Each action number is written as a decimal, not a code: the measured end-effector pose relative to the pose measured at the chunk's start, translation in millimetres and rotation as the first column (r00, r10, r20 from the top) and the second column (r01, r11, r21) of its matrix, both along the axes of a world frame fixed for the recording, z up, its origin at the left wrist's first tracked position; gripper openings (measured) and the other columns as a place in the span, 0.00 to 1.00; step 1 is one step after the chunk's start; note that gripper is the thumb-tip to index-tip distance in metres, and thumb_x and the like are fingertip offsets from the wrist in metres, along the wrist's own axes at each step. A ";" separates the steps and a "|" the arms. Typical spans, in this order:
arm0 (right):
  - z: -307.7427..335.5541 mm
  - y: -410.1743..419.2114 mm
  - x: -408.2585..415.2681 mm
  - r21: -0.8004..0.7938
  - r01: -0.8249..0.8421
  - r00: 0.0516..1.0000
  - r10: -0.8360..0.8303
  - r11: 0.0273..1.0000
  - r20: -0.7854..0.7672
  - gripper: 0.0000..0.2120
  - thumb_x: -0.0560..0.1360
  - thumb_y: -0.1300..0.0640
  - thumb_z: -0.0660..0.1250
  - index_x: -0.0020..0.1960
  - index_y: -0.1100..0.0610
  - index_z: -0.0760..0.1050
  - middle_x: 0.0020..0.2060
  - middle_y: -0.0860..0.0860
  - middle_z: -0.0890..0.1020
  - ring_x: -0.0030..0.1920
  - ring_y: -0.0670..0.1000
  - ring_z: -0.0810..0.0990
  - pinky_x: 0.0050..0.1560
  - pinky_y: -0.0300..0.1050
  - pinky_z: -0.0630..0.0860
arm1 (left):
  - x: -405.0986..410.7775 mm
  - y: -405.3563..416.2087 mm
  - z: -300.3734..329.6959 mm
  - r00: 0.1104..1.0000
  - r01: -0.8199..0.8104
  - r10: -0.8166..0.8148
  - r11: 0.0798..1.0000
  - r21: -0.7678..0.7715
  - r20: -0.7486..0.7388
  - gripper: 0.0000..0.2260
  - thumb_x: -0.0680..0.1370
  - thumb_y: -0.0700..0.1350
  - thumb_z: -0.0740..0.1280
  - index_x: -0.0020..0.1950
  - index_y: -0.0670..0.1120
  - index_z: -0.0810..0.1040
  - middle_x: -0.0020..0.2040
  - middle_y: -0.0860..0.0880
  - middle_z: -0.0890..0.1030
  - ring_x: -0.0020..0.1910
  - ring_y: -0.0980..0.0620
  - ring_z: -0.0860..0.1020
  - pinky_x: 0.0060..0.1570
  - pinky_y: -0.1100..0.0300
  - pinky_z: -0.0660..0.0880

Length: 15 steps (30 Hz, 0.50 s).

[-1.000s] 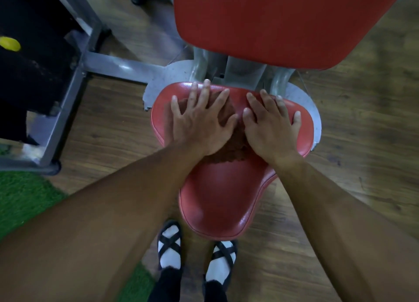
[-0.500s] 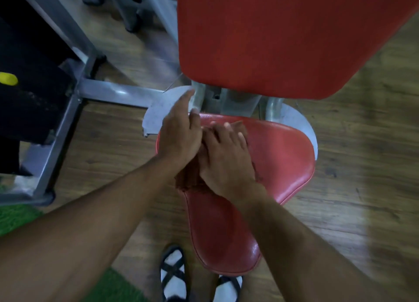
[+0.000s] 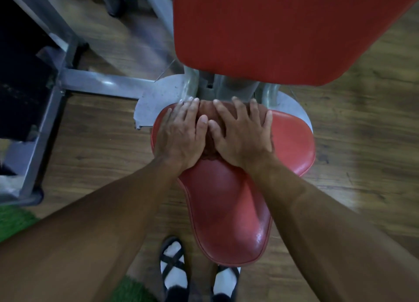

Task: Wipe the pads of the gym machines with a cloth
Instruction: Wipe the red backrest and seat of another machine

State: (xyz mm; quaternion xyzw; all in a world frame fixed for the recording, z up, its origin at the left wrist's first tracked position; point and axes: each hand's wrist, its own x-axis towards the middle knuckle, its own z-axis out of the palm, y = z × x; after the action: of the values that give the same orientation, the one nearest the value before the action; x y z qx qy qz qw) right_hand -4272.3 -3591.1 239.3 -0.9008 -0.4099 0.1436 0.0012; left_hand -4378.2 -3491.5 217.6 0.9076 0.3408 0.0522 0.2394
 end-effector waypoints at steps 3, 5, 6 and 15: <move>-2.7 -9.9 13.2 0.003 0.046 0.999 -0.046 0.999 0.011 0.28 0.79 0.33 0.48 0.78 0.38 0.55 0.78 0.50 0.60 0.79 0.62 0.52 0.74 0.71 0.48 | -2.4 -0.1 0.9 1.000 -0.006 0.006 1.000 0.006 -0.018 0.28 0.82 0.56 0.47 0.78 0.45 0.62 0.78 0.45 0.65 0.78 0.49 0.59 0.77 0.51 0.53; -1.8 -28.6 18.3 0.010 0.126 0.992 -0.126 0.992 0.019 0.29 0.79 0.32 0.48 0.78 0.38 0.55 0.78 0.49 0.59 0.79 0.62 0.51 0.74 0.72 0.48 | -1.0 -1.6 1.6 0.999 0.005 -0.004 1.000 0.017 -0.040 0.28 0.82 0.57 0.47 0.78 0.46 0.62 0.78 0.46 0.63 0.78 0.50 0.58 0.78 0.51 0.52; 0.3 -39.5 17.9 0.015 0.162 0.987 -0.162 0.987 0.013 0.29 0.79 0.32 0.48 0.78 0.38 0.54 0.79 0.50 0.58 0.79 0.62 0.50 0.73 0.73 0.47 | -0.8 -1.4 1.2 0.998 0.008 -0.007 1.000 0.021 -0.055 0.28 0.82 0.57 0.48 0.78 0.46 0.62 0.79 0.47 0.63 0.78 0.50 0.57 0.78 0.52 0.51; 25.2 -84.9 -85.1 0.016 0.034 0.995 -0.032 0.999 -0.094 0.30 0.78 0.30 0.48 0.78 0.34 0.52 0.81 0.49 0.50 0.80 0.65 0.43 0.73 0.74 0.45 | -2.7 -1.3 -2.5 0.998 0.008 -0.007 1.000 0.018 -0.056 0.27 0.82 0.54 0.47 0.79 0.46 0.61 0.80 0.47 0.60 0.79 0.51 0.55 0.78 0.52 0.50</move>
State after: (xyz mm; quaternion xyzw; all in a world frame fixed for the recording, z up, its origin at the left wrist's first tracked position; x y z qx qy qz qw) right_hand -4357.4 -3675.9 264.5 -0.8996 -0.3958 0.1820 0.0309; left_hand -4380.9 -3492.7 215.0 0.9121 0.3437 0.0289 0.2216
